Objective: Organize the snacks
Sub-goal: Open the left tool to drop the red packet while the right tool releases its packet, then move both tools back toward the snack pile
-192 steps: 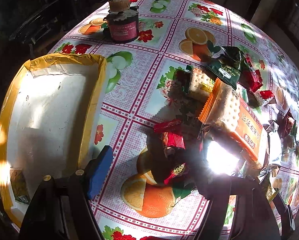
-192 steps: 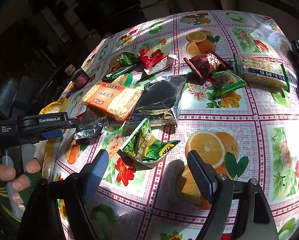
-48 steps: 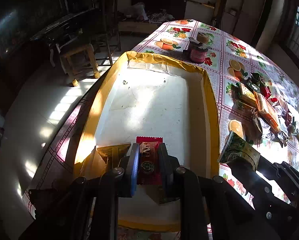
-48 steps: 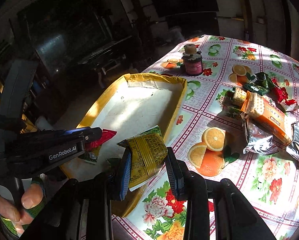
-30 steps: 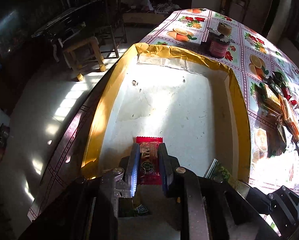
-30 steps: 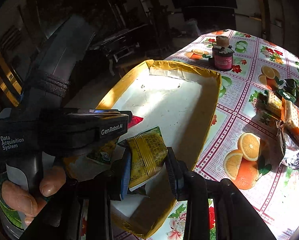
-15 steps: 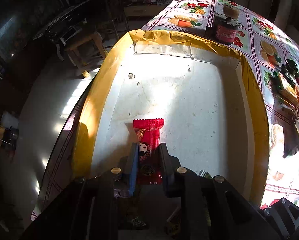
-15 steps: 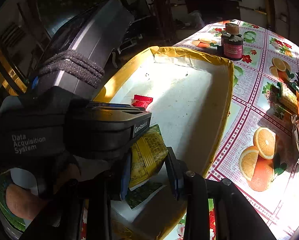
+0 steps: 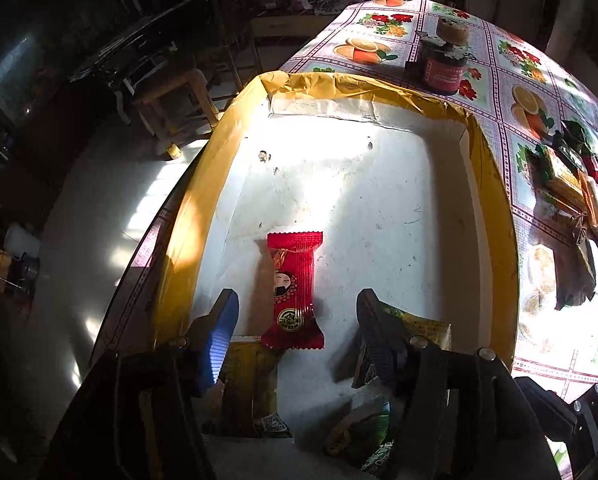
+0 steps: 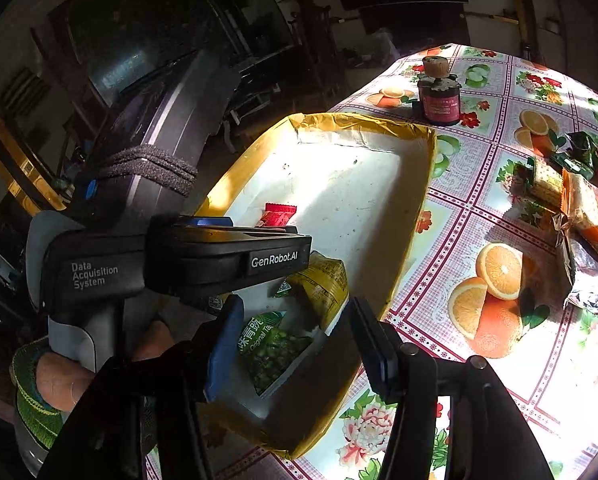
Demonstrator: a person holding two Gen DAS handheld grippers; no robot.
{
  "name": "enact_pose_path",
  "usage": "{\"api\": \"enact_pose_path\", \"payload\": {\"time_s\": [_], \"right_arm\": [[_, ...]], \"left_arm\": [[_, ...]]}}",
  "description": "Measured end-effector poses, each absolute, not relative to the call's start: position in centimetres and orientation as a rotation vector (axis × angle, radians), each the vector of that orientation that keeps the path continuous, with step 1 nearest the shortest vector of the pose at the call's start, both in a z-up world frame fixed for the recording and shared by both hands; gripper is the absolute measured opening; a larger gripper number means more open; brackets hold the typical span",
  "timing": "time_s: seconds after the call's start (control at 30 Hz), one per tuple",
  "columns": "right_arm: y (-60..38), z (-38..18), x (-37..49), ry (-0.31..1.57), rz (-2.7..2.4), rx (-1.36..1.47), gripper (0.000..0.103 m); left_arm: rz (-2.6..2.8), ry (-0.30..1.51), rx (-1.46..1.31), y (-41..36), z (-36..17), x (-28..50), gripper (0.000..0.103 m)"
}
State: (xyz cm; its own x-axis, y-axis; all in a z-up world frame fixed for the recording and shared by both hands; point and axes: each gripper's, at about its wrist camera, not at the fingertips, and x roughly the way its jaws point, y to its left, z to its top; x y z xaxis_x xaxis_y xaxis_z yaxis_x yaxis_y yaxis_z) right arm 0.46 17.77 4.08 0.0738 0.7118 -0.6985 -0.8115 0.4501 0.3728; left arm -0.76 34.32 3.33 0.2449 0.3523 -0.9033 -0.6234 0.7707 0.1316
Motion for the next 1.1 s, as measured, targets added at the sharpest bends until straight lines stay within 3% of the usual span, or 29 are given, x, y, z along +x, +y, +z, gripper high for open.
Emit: {"api": "enact_pose_path", "payload": {"time_s": [0.27, 1.1], "right_arm": [[12.3, 3.8, 2.6, 0.958, 1.049, -0.04, 0.073], [-3.3, 2.5, 9.6, 0.949, 0.724, 0.186, 0.082]], "left_arm": [[0.636, 1.13, -0.26, 31.3, 4.4, -0.6, 0.062], [0.412, 1.166, -0.168, 18.9, 4.5, 5.2, 0.068]]}}
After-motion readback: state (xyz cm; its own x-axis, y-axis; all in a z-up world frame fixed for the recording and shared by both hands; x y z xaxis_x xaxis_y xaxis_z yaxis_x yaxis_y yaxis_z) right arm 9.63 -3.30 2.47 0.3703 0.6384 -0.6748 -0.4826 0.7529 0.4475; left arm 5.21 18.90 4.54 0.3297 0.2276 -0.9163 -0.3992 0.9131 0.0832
